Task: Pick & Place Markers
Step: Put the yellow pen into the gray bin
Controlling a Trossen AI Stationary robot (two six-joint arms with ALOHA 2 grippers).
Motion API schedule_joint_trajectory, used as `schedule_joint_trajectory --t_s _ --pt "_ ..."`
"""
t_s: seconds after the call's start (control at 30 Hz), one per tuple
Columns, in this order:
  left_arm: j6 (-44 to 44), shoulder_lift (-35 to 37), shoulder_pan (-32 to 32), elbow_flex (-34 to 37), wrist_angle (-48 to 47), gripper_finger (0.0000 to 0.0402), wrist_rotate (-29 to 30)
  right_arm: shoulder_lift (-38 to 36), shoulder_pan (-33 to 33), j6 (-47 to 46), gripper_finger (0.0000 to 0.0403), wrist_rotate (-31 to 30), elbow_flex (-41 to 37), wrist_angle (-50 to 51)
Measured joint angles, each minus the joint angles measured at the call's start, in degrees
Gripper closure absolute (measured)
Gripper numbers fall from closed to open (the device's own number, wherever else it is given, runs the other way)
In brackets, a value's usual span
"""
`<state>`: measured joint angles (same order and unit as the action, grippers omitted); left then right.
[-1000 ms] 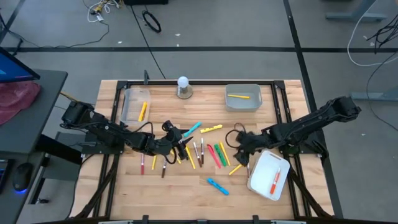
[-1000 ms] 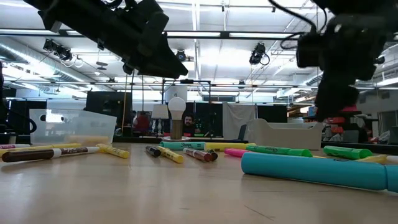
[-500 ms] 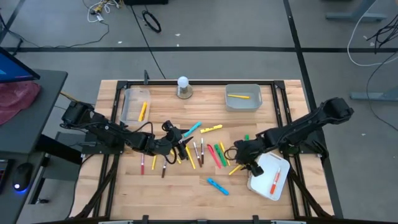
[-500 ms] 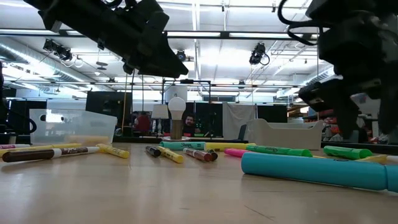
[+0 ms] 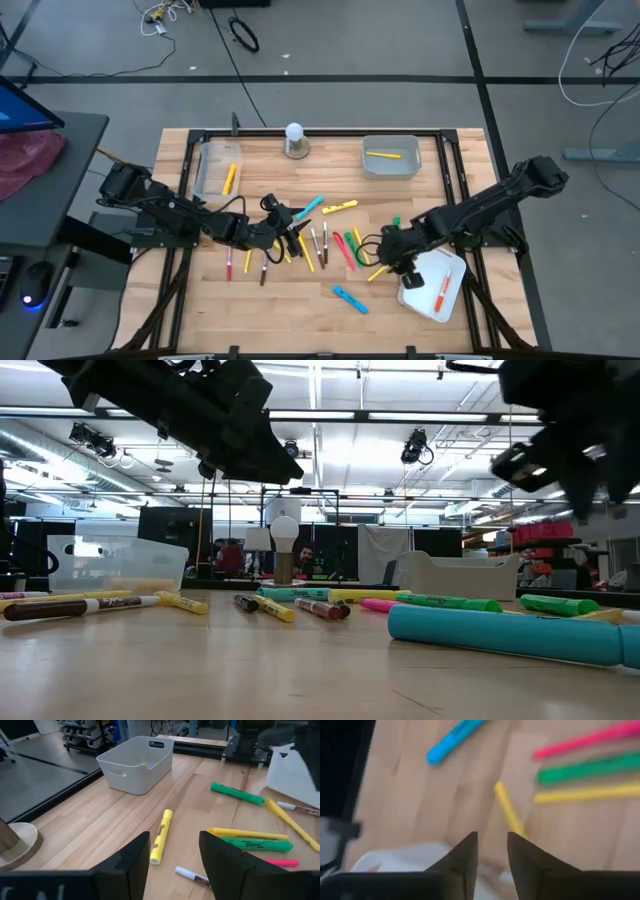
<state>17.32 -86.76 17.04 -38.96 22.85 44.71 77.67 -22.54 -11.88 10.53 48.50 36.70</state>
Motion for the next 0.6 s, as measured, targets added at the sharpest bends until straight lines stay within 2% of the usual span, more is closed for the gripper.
schedule_joint_trajectory --t_s 0.2,0.3,0.47,0.6 --pt "0.0 0.0 0.0 0.0 -0.1 0.0225 0.0 0.4 -3.5 -1.2 0.0345 10.6 0.0 4.5" --pt "0.0 0.0 0.0 0.0 -0.1 0.0225 0.0 0.4 -4.8 -1.3 0.0370 13.1 0.0 5.2" --pt "0.0 0.0 0.0 0.0 -0.2 0.0225 0.0 0.4 -5.5 -2.3 0.0398 11.4 1.4 5.5" --pt "0.0 0.0 -0.2 0.0 -0.2 0.0225 0.0 0.4 -5.0 -2.2 0.0397 4.2 3.3 3.2"
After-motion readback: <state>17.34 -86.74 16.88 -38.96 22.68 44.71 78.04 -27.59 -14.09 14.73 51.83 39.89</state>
